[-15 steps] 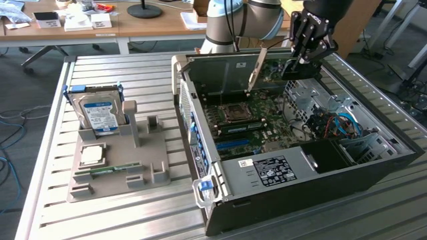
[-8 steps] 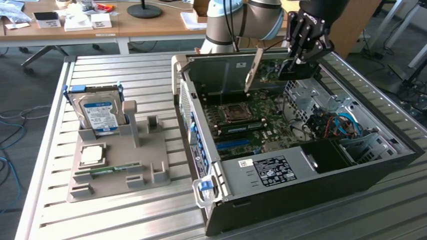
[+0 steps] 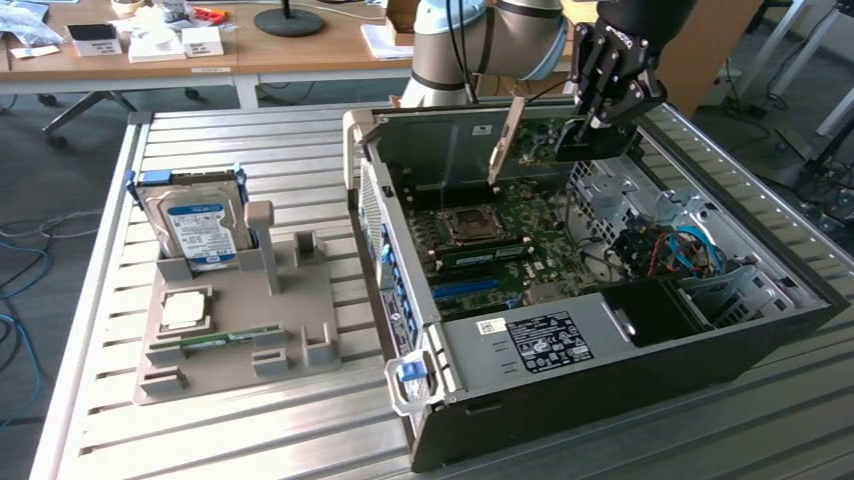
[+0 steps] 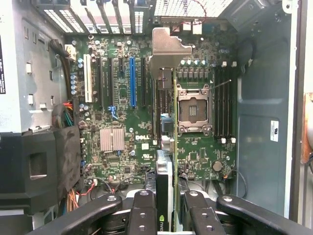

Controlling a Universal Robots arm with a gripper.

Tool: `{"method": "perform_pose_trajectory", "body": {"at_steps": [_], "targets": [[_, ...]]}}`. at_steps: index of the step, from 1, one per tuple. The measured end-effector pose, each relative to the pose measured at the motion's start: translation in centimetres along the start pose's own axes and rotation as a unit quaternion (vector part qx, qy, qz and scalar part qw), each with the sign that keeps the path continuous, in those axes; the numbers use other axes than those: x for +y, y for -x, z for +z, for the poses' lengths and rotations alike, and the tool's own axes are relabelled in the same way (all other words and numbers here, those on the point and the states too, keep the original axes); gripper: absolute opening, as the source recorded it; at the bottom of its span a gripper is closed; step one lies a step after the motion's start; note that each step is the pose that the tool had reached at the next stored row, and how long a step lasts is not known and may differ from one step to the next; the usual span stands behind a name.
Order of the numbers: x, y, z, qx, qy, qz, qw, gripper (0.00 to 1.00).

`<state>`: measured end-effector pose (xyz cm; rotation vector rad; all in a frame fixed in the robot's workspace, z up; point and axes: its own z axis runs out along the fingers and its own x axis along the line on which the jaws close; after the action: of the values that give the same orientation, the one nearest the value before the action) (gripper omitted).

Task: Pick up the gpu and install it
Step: 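Insert the gpu into the slot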

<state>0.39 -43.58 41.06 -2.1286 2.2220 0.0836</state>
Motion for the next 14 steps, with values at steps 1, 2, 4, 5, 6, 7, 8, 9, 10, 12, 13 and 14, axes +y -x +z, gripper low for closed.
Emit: {"method": "perform_pose_trajectory", "body": {"at_steps": [1,2,4,5,6,7,8,9,10,12,13,14], "targets": [[0.03,0.0,0.0,0.0,0.0,0.0,1.0,0.27],[0.06,0.0,0.0,0.0,0.0,0.0,1.0,0.27],[0.16,-0.01,0.0,0.0,0.0,0.0,1.0,0.27],[0.26,-0.01,0.0,0.0,0.0,0.0,1.0,0.27],[0.34,-0.02,0.0,0.0,0.0,0.0,1.0,0.27],[0.41,-0.02,0.0,0.0,0.0,0.0,1.0,0.27],[0.46,-0.02,0.0,0.0,0.0,0.0,1.0,0.27],[0.5,-0.02,0.0,0.0,0.0,0.0,1.0,0.27],[0.5,-0.02,0.0,0.0,0.0,0.0,1.0,0.27],[0.5,-0.02,0.0,0.0,0.0,0.0,1.0,0.27],[0.5,-0.02,0.0,0.0,0.0,0.0,1.0,0.27],[0.5,-0.02,0.0,0.0,0.0,0.0,1.0,0.27]]}}
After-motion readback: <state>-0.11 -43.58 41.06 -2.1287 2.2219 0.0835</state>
